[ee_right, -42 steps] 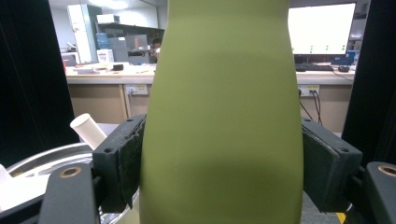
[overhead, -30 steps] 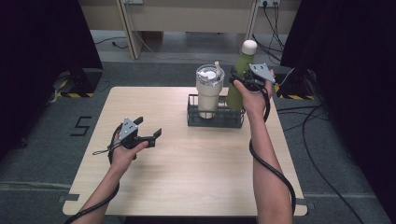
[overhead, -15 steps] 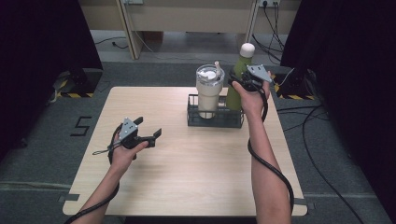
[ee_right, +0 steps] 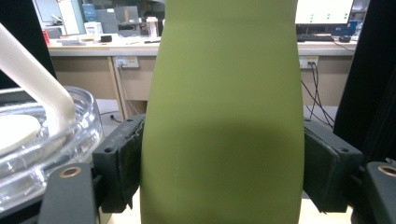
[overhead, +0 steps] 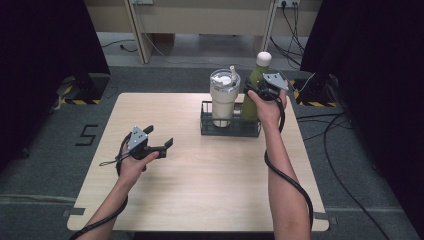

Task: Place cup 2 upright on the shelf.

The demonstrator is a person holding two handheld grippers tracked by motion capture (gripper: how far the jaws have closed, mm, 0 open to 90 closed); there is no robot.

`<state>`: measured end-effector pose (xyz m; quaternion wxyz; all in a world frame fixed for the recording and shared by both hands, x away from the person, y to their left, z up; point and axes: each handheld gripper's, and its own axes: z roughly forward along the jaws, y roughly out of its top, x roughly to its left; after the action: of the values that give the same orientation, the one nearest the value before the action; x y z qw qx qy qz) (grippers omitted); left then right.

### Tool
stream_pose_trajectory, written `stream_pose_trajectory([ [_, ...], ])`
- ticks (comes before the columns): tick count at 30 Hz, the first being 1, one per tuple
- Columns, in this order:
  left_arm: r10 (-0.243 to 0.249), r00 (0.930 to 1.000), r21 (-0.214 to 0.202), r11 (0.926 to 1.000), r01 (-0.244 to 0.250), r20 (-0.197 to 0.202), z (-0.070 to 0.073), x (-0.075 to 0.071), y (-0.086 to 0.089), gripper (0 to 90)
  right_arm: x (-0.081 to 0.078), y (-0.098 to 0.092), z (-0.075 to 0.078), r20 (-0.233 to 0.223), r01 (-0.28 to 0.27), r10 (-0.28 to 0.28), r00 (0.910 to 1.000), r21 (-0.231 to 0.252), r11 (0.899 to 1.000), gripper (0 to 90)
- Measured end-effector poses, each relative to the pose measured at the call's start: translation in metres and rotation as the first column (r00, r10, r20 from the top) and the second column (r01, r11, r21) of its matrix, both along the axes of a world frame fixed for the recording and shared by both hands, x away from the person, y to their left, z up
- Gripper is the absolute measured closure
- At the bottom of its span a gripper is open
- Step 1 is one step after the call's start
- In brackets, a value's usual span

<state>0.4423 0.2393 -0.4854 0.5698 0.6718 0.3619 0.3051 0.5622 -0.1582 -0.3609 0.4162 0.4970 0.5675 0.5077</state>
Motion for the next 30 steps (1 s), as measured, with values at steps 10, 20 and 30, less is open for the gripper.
stream_pose_trajectory([
  [10, 0.000, 1.0000, 0.002, 1.0000, 0.000, -0.003, -0.001, 0.000, 0.000, 4.2, 0.002, 0.001, -0.012, -0.024, -0.003, 0.003, 0.9997, -0.005, 1.000, 25.3],
  [20, 0.001, 1.0000, 0.002, 1.0000, -0.001, -0.005, -0.001, 0.000, -0.001, 4.4, 0.002, 0.002, -0.017, -0.037, -0.013, 0.013, 0.9992, -0.011, 1.000, 25.2],
  [30, 0.001, 1.0000, 0.005, 1.0000, -0.001, -0.005, -0.002, 0.000, 0.000, 4.4, 0.002, 0.003, -0.020, -0.028, -0.021, 0.021, 0.9994, -0.019, 1.000, 25.0],
])
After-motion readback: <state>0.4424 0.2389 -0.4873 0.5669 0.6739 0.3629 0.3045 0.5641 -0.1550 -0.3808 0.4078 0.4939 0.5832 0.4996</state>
